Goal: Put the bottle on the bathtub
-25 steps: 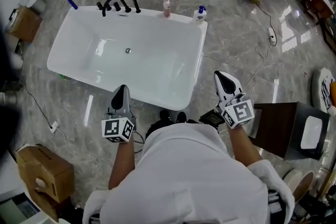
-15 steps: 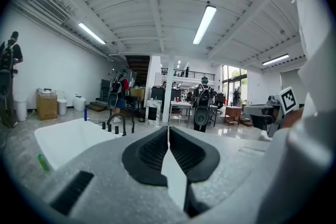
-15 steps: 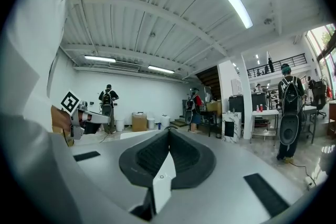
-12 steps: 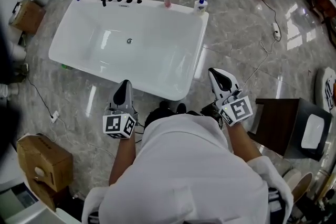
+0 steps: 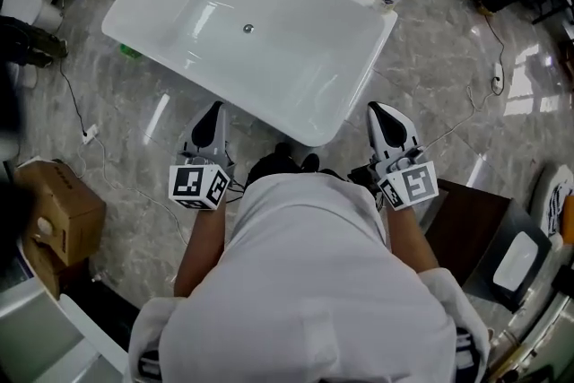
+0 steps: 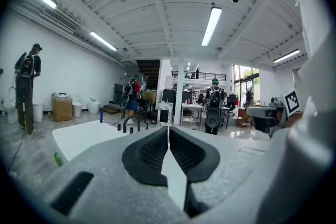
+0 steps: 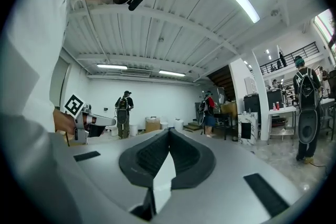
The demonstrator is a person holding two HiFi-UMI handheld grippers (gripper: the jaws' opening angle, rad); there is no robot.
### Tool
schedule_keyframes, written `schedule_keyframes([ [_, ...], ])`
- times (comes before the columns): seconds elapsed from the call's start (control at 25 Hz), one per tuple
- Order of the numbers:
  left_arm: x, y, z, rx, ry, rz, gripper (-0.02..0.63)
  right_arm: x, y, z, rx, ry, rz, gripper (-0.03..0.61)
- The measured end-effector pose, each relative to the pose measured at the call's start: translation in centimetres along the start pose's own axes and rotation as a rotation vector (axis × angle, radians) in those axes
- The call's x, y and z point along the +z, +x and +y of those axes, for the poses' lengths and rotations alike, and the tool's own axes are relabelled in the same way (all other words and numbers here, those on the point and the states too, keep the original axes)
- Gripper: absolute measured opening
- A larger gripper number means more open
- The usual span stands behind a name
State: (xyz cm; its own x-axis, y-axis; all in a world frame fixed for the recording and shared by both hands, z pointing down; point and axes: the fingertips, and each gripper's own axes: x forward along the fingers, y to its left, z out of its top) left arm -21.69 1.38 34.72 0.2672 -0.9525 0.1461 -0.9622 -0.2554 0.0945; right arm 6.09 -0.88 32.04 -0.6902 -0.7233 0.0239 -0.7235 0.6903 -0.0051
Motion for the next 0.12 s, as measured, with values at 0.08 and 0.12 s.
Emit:
schedule_keyframes([
  [0.08,-0.06,-0.56,0.73,0.01,0.004,-0.001,0.025,0.17,0.31,0.6,0.007,-0.003,-0.008,0.014],
  [0.12,-0.12,-0.84,1.08,0.015,0.005,-0.001,0.024,0.25,0.44,0.91,0.01,-0.004,-0.012,0.013],
])
